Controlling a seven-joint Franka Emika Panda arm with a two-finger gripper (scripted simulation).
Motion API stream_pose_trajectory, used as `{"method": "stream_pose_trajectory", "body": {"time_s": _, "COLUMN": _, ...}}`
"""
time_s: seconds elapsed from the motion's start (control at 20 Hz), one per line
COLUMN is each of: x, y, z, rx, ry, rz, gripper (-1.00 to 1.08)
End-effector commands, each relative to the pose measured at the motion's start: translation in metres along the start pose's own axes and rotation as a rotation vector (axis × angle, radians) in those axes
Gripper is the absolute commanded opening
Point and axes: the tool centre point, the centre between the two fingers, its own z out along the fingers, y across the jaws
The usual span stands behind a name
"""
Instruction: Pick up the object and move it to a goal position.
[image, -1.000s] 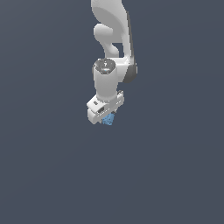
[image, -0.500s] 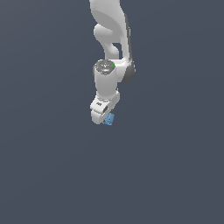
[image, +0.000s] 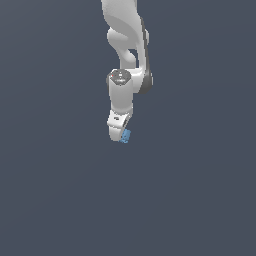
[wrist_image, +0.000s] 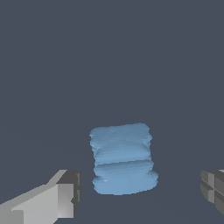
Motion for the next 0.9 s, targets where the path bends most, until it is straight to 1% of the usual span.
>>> {"method": "stream_pose_trajectory", "body": {"time_s": 0.0, "x": -0.001, "y": -0.003, "z": 0.002, "rx": -0.001, "ry": 0.001, "rz": -0.043, "gripper": 1.0}}
{"method": "stream_pose_trajectory", "body": {"time_s": 0.35, "x": -0.002, "y": -0.008, "z": 0.005, "rx": -0.001, "ry": 0.002, "rz": -0.105, "gripper": 1.0}}
{"method": "stream_pose_trajectory", "body": {"time_s": 0.65, "x": -0.003, "y": -0.009, "z": 0.007, "rx": -0.001, "ry": 0.002, "rz": -0.107, "gripper": 1.0}}
{"method": "stream_pose_trajectory", "body": {"time_s": 0.85, "x": -0.003, "y": -0.009, "z": 0.016, "rx": -0.001, "ry": 0.002, "rz": -0.108, "gripper": 1.0}}
